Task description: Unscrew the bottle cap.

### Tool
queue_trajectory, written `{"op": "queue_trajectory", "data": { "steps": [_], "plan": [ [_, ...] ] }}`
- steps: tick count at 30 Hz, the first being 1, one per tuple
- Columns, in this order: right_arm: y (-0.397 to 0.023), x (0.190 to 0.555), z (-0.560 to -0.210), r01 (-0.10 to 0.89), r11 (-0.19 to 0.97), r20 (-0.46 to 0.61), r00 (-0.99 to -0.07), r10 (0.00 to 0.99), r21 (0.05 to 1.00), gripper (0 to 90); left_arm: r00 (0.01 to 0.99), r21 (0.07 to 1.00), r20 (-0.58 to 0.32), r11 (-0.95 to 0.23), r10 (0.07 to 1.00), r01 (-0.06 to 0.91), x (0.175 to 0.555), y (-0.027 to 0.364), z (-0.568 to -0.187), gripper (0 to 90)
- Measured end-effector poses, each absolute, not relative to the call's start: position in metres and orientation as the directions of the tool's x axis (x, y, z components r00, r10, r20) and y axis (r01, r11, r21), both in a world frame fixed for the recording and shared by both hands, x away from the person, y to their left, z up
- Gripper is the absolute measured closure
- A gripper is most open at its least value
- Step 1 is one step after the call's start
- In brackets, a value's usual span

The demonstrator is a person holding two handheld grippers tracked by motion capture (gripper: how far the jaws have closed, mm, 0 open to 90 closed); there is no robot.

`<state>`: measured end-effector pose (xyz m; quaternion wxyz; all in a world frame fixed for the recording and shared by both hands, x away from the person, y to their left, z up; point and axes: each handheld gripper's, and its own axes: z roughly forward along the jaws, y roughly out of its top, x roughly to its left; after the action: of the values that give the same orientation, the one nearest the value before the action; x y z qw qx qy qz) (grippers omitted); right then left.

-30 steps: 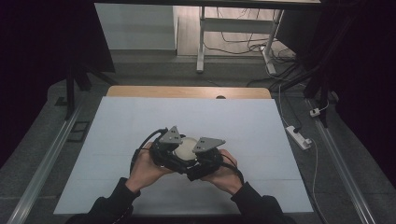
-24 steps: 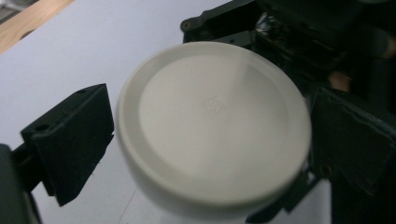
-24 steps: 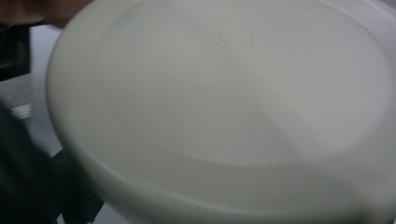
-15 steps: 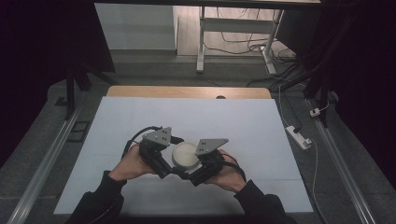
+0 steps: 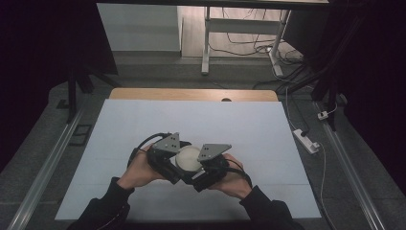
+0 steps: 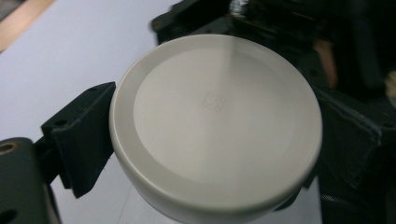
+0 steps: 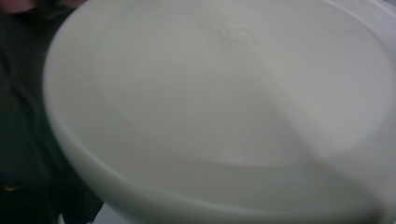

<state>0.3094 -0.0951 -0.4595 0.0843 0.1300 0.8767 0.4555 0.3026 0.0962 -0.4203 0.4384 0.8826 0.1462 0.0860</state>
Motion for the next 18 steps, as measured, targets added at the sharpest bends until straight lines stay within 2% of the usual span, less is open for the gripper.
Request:
{"op": "queue_trajectory", "data": {
  "steps": [4,7,11,12,14,18],
  "plan": [
    [-0.096,0.312,-0.460,0.172,0.550,-0.054,-0.927,0.371,0.818,6.5,0.888,0.797,0.017,-0.543,0.459,0.265,0.299,0.086,-0.420,7.5],
    [-0.096,0.313,-0.461,0.190,0.541,-0.050,-0.917,0.397,0.819,6.5,0.872,0.795,0.040,-0.544,0.487,0.268,0.297,0.082,-0.420,7.4],
    [-0.097,0.313,-0.460,0.182,0.541,-0.046,-0.924,0.380,0.821,6.5,0.890,0.794,0.024,-0.550,0.455,0.260,0.299,0.084,-0.418,4.0],
    [-0.097,0.313,-0.460,0.179,0.540,-0.043,-0.927,0.372,0.823,6.5,0.914,0.801,-0.005,-0.546,0.405,0.247,0.300,0.090,-0.414,1.4],
    [-0.097,0.312,-0.459,0.176,0.538,-0.032,-0.934,0.355,0.824,6.5,0.926,0.808,0.009,-0.548,0.379,0.216,0.299,0.096,-0.409,0.4],
    [-0.097,0.310,-0.460,0.158,0.543,-0.028,-0.948,0.318,0.825,6.5,0.964,0.800,-0.002,-0.578,0.266,0.161,0.300,0.110,-0.403,0.7]
  ]
}}
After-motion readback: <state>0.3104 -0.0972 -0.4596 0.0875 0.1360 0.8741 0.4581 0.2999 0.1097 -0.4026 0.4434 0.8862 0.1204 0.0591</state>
